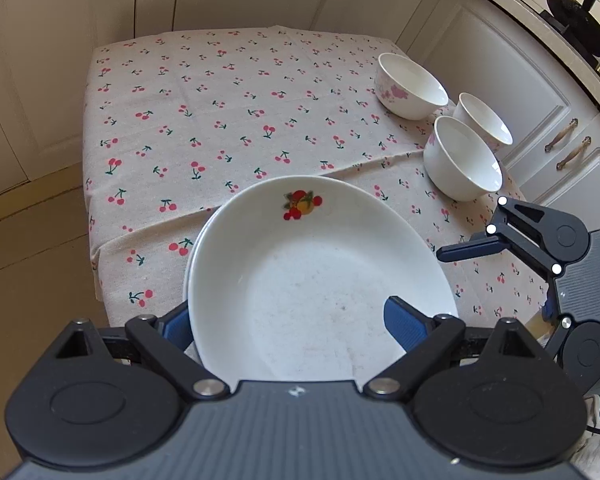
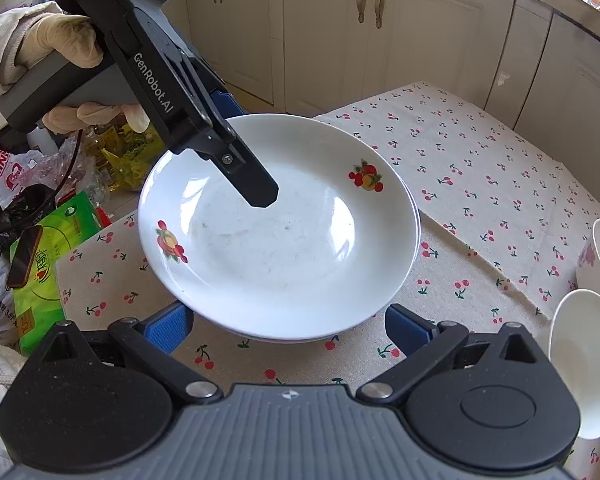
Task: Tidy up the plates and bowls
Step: 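Lower the fruit-decorated plate onto the stack and open the left gripper, then move the left gripper to the rim of a white bowl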
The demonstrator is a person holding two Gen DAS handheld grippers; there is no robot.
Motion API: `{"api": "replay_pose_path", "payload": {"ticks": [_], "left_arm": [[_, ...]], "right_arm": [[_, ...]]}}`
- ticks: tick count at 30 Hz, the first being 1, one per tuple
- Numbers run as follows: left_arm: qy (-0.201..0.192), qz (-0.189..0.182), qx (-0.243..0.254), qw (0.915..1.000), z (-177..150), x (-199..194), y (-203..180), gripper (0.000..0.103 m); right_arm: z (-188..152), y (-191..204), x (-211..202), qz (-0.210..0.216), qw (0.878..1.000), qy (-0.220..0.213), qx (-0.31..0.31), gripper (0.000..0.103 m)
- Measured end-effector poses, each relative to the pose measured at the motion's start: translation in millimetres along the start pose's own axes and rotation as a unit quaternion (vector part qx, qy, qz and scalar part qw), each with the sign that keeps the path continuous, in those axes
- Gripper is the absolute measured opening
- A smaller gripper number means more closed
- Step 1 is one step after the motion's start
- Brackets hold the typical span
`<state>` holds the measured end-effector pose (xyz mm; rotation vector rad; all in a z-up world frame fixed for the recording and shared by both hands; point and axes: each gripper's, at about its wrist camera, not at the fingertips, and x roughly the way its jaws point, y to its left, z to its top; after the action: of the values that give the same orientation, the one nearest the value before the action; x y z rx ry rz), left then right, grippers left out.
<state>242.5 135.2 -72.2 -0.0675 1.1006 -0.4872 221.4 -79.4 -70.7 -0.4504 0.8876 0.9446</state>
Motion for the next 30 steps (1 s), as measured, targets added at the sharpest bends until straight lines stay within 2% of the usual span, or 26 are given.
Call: {"api": "replay_pose_path", "payload": {"ticks": [8, 12, 20, 23, 25, 27, 30], "left_arm": [[-0.002, 0.004, -0.006, 1.0000, -1, -3, 0, 0.095], [-0.003, 0.007, -0.008, 0.9999, -3, -6, 0, 0.095], [-0.004, 0.033, -0.008, 0.9994, -9, -11, 1, 0.095], [-0.020, 0.031, -0.006, 0.9993, -12, -17, -2, 0.095], [-0.032, 0.043, 0.005, 0.9986, -12, -21, -7, 0.095], [-0.053, 0.064, 0.031, 0.9961, -15, -25, -19, 0.095], [-0.076, 0.074, 0.053, 0.9929, -20, -28, -36, 0.096]], "right_arm": [[-3, 1, -9, -0.003, 1.000, -0.009, 0.006, 0.103], [-7, 4, -16, -0.018, 1.000, -0.016, 0.010, 0.103], [-19, 3, -28, -0.029, 0.999, -0.032, 0.030, 0.103], [-23, 3, -32, -0.037, 0.998, -0.039, 0.040, 0.103], [-26, 3, -35, -0.046, 0.997, -0.043, 0.045, 0.103], [-29, 4, -38, -0.068, 0.995, -0.050, 0.047, 0.103], [-37, 4, -43, -0.106, 0.991, -0.061, 0.056, 0.103]]}}
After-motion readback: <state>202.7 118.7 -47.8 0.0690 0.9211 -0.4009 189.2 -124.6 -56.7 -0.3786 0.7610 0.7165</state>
